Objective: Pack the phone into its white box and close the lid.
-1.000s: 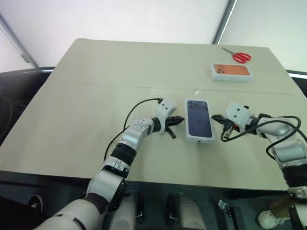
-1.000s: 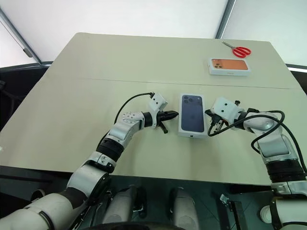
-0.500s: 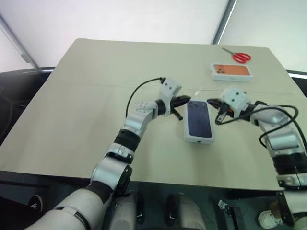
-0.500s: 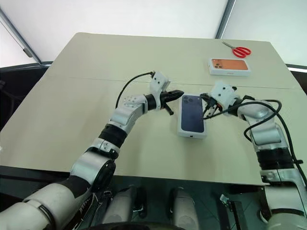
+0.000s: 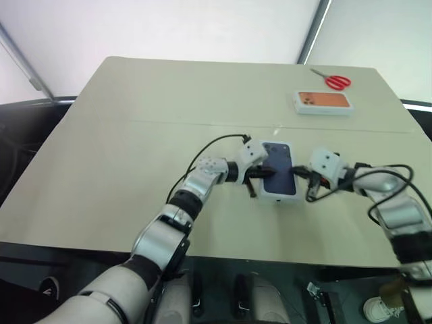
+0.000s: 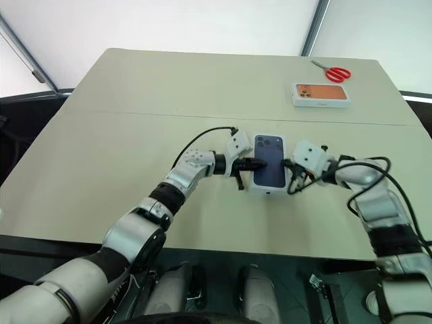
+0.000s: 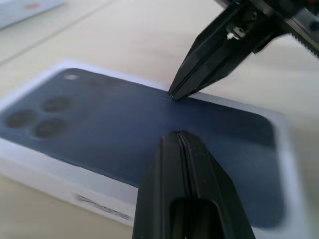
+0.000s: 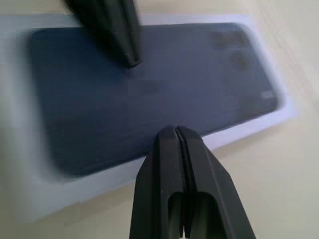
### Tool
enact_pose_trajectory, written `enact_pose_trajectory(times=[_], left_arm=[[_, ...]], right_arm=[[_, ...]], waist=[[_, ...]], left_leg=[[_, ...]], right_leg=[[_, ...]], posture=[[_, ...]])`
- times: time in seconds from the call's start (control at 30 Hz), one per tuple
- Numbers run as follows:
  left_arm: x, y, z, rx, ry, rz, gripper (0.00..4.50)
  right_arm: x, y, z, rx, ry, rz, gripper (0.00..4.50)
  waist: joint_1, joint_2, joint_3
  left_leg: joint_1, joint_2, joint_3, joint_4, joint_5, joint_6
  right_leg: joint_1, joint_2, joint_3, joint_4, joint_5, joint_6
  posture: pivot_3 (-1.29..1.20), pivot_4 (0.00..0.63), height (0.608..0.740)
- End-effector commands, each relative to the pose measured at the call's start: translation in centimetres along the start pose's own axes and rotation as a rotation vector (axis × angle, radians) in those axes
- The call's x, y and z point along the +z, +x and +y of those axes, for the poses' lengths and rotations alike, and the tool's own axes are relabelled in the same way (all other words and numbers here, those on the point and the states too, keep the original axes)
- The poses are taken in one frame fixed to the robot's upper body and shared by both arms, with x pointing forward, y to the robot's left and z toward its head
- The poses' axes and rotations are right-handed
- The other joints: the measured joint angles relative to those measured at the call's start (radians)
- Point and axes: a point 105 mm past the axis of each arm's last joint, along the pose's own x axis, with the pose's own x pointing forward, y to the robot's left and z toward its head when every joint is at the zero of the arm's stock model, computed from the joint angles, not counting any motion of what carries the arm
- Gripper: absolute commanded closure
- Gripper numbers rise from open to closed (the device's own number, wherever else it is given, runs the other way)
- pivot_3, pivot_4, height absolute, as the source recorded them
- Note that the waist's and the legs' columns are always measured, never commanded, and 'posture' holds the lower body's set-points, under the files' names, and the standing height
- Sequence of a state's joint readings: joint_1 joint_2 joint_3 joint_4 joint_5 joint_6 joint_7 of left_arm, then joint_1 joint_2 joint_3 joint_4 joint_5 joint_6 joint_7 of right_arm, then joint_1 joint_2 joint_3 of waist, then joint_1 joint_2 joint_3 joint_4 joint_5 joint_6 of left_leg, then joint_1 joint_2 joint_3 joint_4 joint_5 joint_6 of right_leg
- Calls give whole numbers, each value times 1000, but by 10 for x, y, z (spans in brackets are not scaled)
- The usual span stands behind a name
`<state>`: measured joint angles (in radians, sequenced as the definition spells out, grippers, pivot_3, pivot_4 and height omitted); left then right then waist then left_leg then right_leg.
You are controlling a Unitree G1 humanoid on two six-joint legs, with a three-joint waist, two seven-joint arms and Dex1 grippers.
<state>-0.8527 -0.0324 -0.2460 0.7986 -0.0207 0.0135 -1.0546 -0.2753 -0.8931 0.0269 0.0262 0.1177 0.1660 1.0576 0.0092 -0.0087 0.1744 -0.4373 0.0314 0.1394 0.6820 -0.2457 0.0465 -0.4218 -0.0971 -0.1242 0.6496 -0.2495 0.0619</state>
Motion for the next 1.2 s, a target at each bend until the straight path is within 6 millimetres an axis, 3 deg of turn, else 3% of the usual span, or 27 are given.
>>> enact_pose_trajectory(times=[0.03, 0.1, 0.17, 0.23, 0.37, 0.5, 0.6, 0.8, 0.97, 1.2], left_arm=[[-14, -12, -16, -82, -36, 34, 4500], [-18, -20, -18, -78, -44, 43, 4500], [-4, -28, -2, 25, -64, -18, 4500], [20, -47, 14, 102, -93, -121, 3944], [35, -96, 39, 256, -55, -154, 2130], [36, -149, 52, 363, -5, -126, 60], [33, -194, 52, 440, 33, -91, 18], [-1, -267, 37, 555, 44, 75, 18], [-10, -299, 20, 625, 3, 99, 18], [-25, -315, -12, 672, -94, 107, 18]], right_arm=[[1, -4, 29, 155, 39, 3, 4466], [2, -5, 24, 128, 59, -7, 4466], [11, -3, 5, 33, 123, -67, 4466], [29, -3, -14, -17, 257, -184, 3915], [55, -5, -33, -73, 274, -313, 2053], [64, -5, -38, -66, 275, -354, 10], [64, -2, -39, -67, 246, -357, 0], [59, -11, -37, -18, 245, -355, 0], [42, -22, -39, -35, 211, -312, 0], [20, -37, -41, -71, 226, -273, 0]], waist=[[-4, -1, -2], [-6, -1, -3], [-7, -1, -3], [-10, 0, -2], [-10, 1, -2], [-14, 1, -2], [-19, 1, -2], [-22, 2, -1], [-18, 2, -1], [-23, 3, -1]], left_leg=[[0, 0, 0, 0, -3, 4], [2, 0, 0, 0, -4, 6], [3, 1, 0, 0, -4, 7], [3, 1, 0, 0, -4, 7], [-3, 0, 0, 0, -1, 2], [-4, 0, 0, 0, 0, 0], [-4, -1, 0, 1, 0, 0], [-4, -1, 0, 0, 0, 0], [-4, -1, 0, 0, -1, 0], [-4, -1, 0, -1, -1, 0]], right_leg=[[0, 0, 0, 0, 0, 0], [2, 0, 0, 0, 0, 0], [3, 0, 0, 0, 0, 0], [3, -1, 1, 0, 0, -1], [-5, -1, 0, 2, 0, -1], [-5, -1, 0, 1, 1, -1], [-4, -1, 0, 1, 1, -1], [-5, -1, 0, 1, 0, 0], [-5, -3, 0, 0, 0, -1], [-5, -5, 0, 0, 0, -1]], posture=[[0, 150, 738], [0, 150, 738], [0, 150, 738], [0, 150, 738], [0, 150, 738], [0, 150, 738], [0, 150, 738], [0, 150, 738], [0, 150, 738], [0, 150, 738]])
